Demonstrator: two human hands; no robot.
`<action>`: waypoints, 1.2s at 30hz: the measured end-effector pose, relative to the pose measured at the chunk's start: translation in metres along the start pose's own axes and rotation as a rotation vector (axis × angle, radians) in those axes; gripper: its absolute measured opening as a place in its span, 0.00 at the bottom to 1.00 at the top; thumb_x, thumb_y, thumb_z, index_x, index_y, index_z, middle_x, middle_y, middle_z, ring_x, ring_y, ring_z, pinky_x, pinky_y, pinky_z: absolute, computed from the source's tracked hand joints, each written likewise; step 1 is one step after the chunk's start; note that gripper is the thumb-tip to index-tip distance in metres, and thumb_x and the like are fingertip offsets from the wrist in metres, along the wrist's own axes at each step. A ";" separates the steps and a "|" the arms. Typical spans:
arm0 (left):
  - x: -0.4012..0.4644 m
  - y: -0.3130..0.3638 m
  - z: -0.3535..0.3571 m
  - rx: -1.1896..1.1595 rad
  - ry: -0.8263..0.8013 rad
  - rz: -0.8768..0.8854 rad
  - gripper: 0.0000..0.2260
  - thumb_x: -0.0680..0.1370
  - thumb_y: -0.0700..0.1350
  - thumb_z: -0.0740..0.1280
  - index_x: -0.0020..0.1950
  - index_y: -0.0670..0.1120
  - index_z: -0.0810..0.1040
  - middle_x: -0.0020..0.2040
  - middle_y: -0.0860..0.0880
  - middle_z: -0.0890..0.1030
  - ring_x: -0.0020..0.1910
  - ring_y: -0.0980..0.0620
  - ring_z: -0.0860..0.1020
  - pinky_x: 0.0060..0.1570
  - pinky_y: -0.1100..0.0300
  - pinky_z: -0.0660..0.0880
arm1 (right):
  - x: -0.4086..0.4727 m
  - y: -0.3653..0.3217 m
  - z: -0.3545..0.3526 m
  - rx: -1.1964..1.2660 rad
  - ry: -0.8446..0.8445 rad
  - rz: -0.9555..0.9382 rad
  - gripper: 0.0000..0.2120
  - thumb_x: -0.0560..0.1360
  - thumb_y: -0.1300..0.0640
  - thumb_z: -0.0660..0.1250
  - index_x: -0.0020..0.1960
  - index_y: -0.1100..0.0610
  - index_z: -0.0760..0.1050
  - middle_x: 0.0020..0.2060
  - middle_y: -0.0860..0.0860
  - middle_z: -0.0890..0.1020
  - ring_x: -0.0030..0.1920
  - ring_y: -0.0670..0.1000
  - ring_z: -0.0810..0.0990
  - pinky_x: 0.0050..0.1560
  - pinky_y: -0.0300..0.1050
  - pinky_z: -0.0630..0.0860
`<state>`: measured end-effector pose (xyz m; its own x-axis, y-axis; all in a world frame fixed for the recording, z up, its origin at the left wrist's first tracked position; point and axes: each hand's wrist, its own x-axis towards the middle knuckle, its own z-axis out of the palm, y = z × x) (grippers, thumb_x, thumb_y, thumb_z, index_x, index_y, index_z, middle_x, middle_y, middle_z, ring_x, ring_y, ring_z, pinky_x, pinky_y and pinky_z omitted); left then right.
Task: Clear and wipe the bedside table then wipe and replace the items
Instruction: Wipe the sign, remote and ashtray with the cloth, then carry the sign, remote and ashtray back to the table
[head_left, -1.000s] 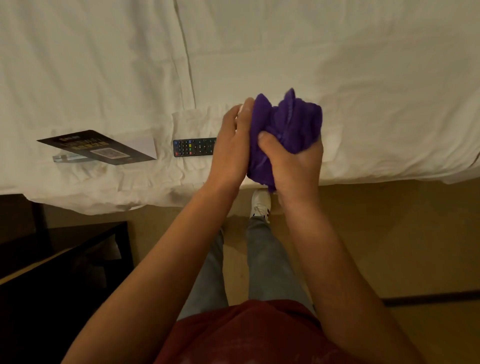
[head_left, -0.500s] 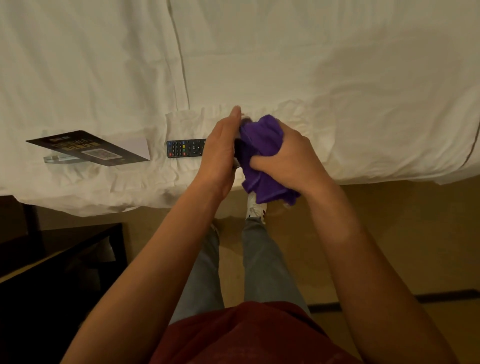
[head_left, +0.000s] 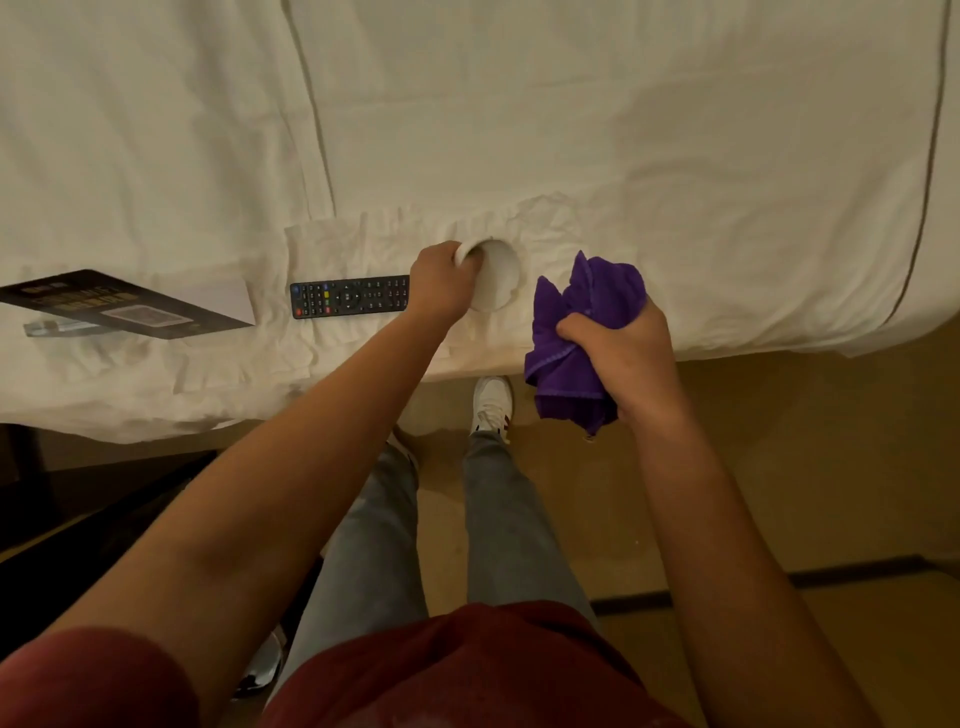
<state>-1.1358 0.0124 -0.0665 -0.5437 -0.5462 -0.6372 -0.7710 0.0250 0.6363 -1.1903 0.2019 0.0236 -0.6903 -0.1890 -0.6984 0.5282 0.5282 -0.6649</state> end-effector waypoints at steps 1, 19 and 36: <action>0.004 -0.002 0.004 0.041 -0.015 0.011 0.12 0.83 0.45 0.64 0.62 0.40 0.80 0.57 0.41 0.83 0.56 0.42 0.80 0.53 0.52 0.76 | 0.002 0.000 -0.002 -0.002 0.006 -0.002 0.21 0.68 0.56 0.78 0.56 0.42 0.76 0.49 0.43 0.83 0.44 0.40 0.85 0.37 0.34 0.80; -0.085 0.027 -0.066 -0.295 0.005 0.087 0.23 0.84 0.61 0.55 0.53 0.49 0.85 0.46 0.50 0.87 0.46 0.55 0.85 0.48 0.58 0.82 | -0.008 -0.059 0.036 0.043 -0.219 -0.173 0.27 0.70 0.54 0.80 0.66 0.49 0.75 0.55 0.46 0.83 0.51 0.46 0.85 0.46 0.40 0.84; -0.259 -0.099 -0.284 -0.744 0.467 0.133 0.14 0.83 0.53 0.64 0.57 0.46 0.83 0.48 0.50 0.87 0.48 0.52 0.85 0.49 0.61 0.82 | -0.197 -0.118 0.273 -0.185 -0.759 -0.441 0.14 0.71 0.41 0.73 0.56 0.42 0.80 0.50 0.41 0.87 0.51 0.43 0.86 0.45 0.33 0.80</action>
<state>-0.8247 -0.0861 0.1591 -0.2974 -0.8673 -0.3992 -0.2079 -0.3493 0.9137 -0.9817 -0.0494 0.1671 -0.2642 -0.8681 -0.4203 0.1590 0.3906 -0.9067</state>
